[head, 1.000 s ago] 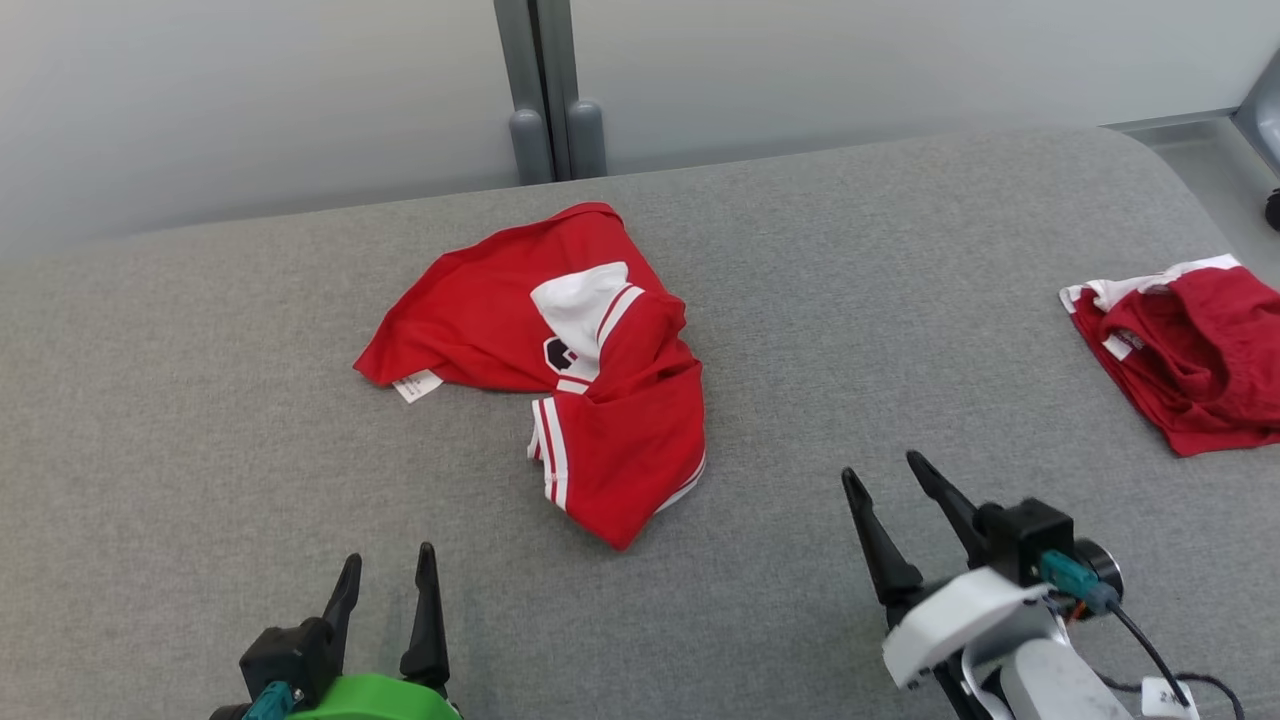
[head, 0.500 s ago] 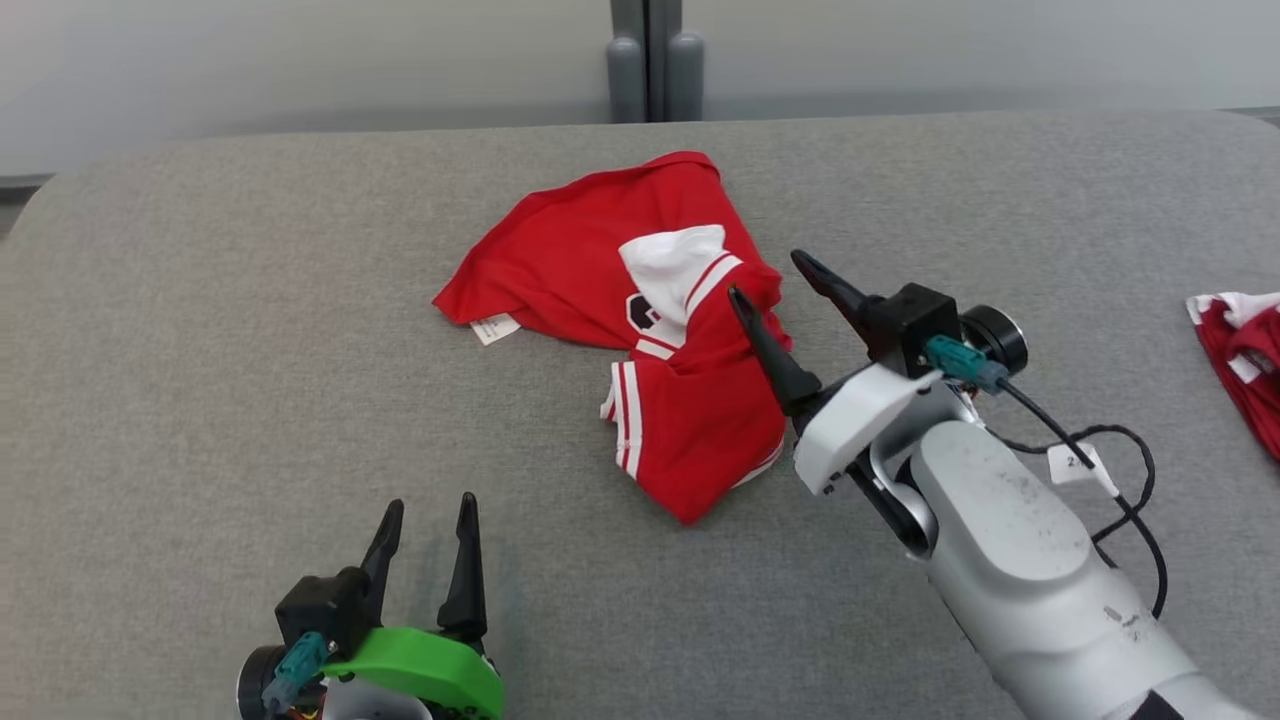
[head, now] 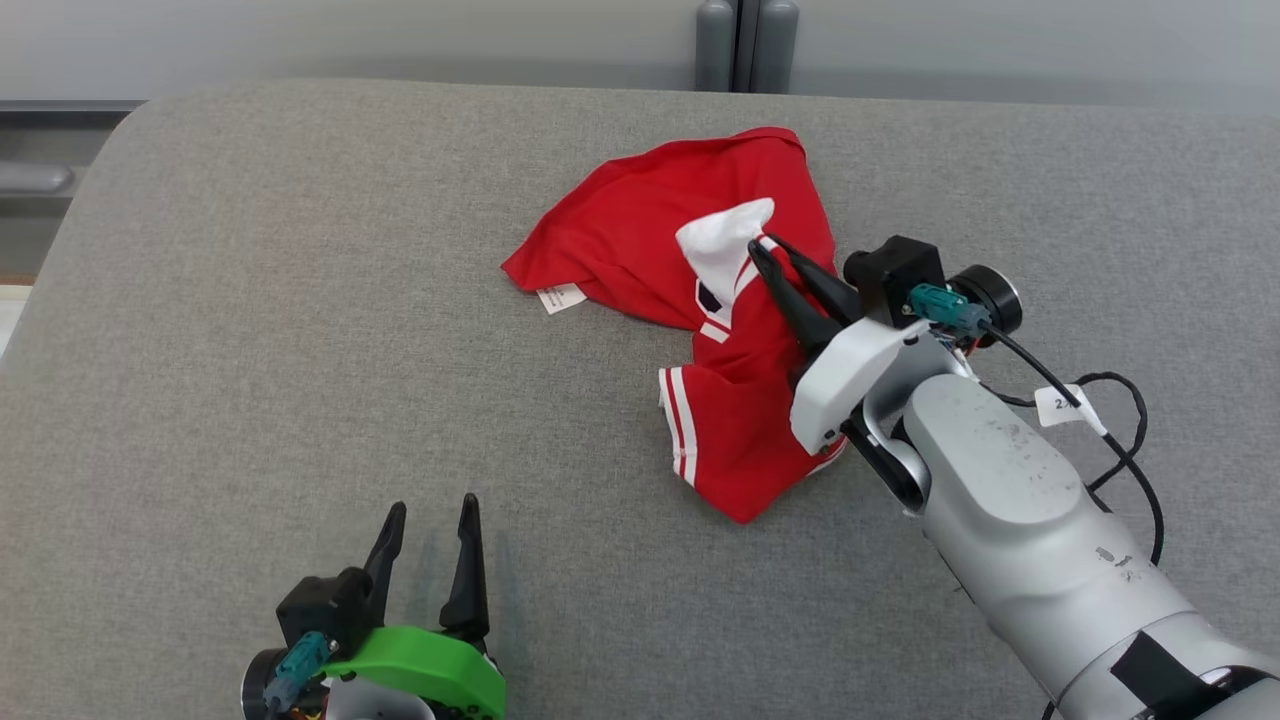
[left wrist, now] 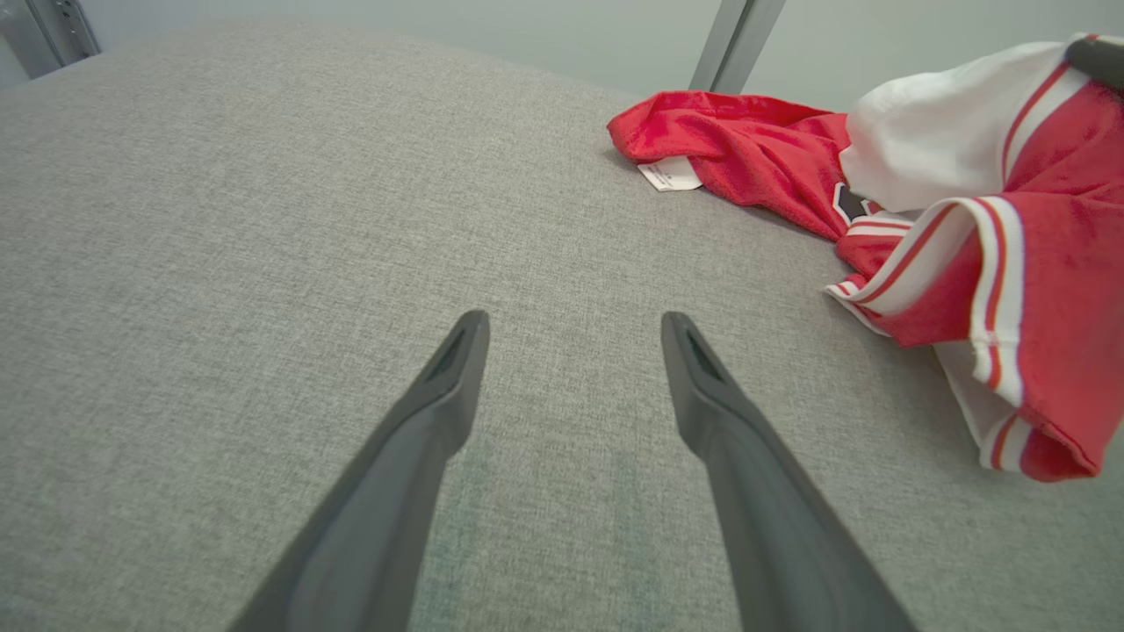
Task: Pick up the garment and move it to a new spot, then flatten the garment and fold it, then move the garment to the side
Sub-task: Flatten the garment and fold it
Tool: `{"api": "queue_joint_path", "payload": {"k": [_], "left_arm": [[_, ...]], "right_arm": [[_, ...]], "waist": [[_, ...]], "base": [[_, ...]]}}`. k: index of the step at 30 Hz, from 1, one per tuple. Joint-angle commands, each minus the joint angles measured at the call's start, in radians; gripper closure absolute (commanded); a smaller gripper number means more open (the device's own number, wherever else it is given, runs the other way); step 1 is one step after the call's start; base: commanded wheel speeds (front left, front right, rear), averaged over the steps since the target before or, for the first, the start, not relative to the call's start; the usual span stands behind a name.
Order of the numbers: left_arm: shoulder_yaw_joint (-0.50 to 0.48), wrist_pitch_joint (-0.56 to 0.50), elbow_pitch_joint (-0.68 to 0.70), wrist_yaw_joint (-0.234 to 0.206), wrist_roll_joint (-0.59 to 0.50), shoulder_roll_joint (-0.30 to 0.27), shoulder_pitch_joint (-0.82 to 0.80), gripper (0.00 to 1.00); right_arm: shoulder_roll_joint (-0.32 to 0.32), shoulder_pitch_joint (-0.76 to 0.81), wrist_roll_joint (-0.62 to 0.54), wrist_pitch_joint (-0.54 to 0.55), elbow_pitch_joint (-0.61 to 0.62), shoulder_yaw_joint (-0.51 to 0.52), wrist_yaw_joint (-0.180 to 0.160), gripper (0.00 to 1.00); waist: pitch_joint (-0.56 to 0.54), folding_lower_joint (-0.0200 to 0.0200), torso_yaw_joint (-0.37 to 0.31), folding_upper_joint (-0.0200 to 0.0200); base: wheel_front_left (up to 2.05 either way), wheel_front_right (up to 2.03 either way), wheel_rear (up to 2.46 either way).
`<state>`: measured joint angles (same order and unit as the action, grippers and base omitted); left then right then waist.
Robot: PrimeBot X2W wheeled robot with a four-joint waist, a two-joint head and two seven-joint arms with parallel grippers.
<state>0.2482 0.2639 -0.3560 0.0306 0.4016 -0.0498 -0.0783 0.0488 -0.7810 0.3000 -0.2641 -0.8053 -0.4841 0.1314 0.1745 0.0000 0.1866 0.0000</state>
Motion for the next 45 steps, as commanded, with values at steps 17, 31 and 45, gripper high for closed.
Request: {"api": "queue_joint_path", "payload": {"k": [17, 31, 45], "left_arm": [[0.031, 0.000, -0.030, 0.007, 0.011, -0.002, 0.017, 0.00], [0.036, 0.000, -0.026, -0.001, 0.027, -0.002, 0.021, 0.00], [0.042, 0.000, -0.029, -0.005, 0.019, -0.002, -0.024, 0.00]], "right_arm": [[0.003, -0.240, 0.221, 0.000, 0.469, -0.109, -0.002, 1.00], [0.122, -0.218, -0.028, 0.000, 0.200, 0.262, -0.002, 1.00], [0.166, -0.026, -0.254, 0.000, 0.063, 0.488, -0.002, 0.00]], "waist": [[-0.060, 0.0000, 0.037, 0.0000], [-0.016, 0.0000, 0.055, 0.0000], [0.029, 0.0000, 0.019, 0.0000]], "base": [[0.00, 0.00, 0.00], [0.00, 0.00, 0.00], [0.00, 0.00, 0.00]]}}
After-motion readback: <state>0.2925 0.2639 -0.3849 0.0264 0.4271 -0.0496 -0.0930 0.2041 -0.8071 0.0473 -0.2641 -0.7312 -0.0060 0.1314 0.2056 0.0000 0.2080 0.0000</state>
